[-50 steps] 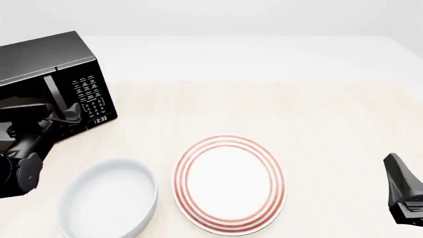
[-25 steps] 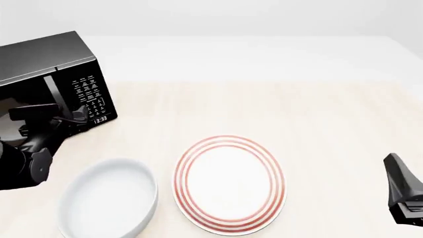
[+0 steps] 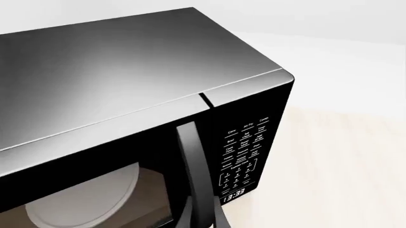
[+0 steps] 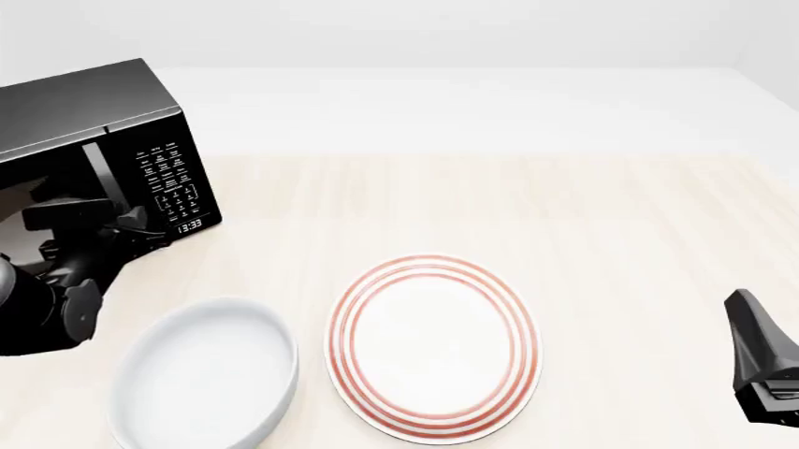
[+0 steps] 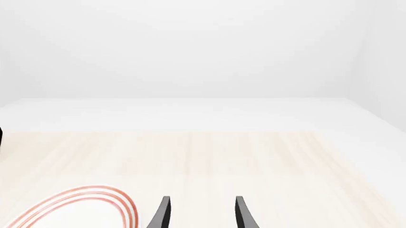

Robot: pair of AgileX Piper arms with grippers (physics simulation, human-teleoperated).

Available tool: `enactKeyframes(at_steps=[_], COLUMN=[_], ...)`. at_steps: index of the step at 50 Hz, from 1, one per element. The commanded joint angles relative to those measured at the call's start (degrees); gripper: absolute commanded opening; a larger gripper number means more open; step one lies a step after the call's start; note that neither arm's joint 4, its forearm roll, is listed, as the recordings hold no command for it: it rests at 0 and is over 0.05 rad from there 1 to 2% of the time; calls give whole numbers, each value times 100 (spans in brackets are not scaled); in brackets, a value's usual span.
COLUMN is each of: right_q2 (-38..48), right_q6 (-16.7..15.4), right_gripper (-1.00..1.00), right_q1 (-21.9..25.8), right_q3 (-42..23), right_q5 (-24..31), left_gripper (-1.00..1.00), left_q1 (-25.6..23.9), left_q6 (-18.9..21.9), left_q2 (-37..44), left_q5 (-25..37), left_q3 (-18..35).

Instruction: Open the microwave.

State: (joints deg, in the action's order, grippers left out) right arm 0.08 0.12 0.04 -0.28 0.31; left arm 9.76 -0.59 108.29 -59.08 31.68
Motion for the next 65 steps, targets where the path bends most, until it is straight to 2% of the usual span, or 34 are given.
enactKeyframes(at_steps=[1, 25, 53, 65], right_q2=[0, 0, 0, 0], right_q6=[-1, -1, 0, 0], right_gripper=[100, 100, 100, 100], right_q1=[-1, -1, 0, 0], right_q3=[0, 0, 0, 0], right_q5=[2, 1, 0, 0], left_gripper=[-100, -100, -100, -100], left_q1=[43, -159, -324, -166], left_q6=[-10, -20, -76, -53], left_q2=[32, -600, -1369, -1925], left_q5=[-11, -38, -387, -321], left_q3=[-16, -430, -1362, -1678])
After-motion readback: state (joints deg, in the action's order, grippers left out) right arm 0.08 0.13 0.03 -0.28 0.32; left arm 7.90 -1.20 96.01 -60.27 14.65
